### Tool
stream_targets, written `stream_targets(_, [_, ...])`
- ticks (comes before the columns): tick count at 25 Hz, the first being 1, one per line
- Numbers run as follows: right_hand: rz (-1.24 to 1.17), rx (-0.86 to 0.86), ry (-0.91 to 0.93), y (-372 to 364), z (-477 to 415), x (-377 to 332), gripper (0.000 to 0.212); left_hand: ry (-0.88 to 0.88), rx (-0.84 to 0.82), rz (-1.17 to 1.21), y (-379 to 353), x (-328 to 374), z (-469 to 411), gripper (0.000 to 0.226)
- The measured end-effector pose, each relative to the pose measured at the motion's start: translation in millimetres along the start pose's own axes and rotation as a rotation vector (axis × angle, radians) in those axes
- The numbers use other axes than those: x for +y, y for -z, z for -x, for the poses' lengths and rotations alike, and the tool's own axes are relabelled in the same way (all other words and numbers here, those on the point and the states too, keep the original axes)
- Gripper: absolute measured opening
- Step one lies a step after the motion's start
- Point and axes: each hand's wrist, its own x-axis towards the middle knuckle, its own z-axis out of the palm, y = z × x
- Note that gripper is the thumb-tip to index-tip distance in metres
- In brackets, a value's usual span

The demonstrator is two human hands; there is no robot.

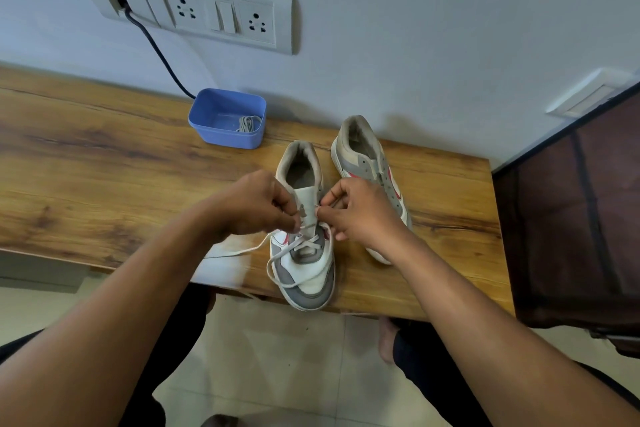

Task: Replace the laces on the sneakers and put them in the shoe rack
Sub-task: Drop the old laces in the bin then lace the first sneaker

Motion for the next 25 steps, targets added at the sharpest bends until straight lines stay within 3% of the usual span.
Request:
stream_targets(4, [-0.065,-0.023,-0.044,-4.4,-0.3,-2.1,0.015,0.097,-0.108,0.002,7.7,-8.9,5.4,0.005])
stream_targets(9, [-0.026,0.006,-0.006,-8.6,0.2,-5.3,0.015,0.127,-0.082,0.160,-2.8,-5.0,4.0,0.022])
stream_targets(13, [0.008,0.029,0.010,-11.6,-0.3,-4.9,0.015,0.103,-0.018,0.105,-7.9,-6.2,2.4,0.010])
stream_targets(17, [0.014,0.032,0.006,-9.4,-1.1,-4.6,0.016,0.186,-0.071,0.165,18.9,-17.9,9.9,0.013])
stream_targets(20, [0.039,0.041,0.030,-12.0,-2.1,-3.2,0.016,0.152,-0.067,0.247,9.2,-12.3,12.2,0.017])
stream_targets(25, [0.008,0.015,0.022,-10.1,-3.1,-0.4,0.018,0.140,0.012,0.181,11.5,-15.4,9.0,0.010])
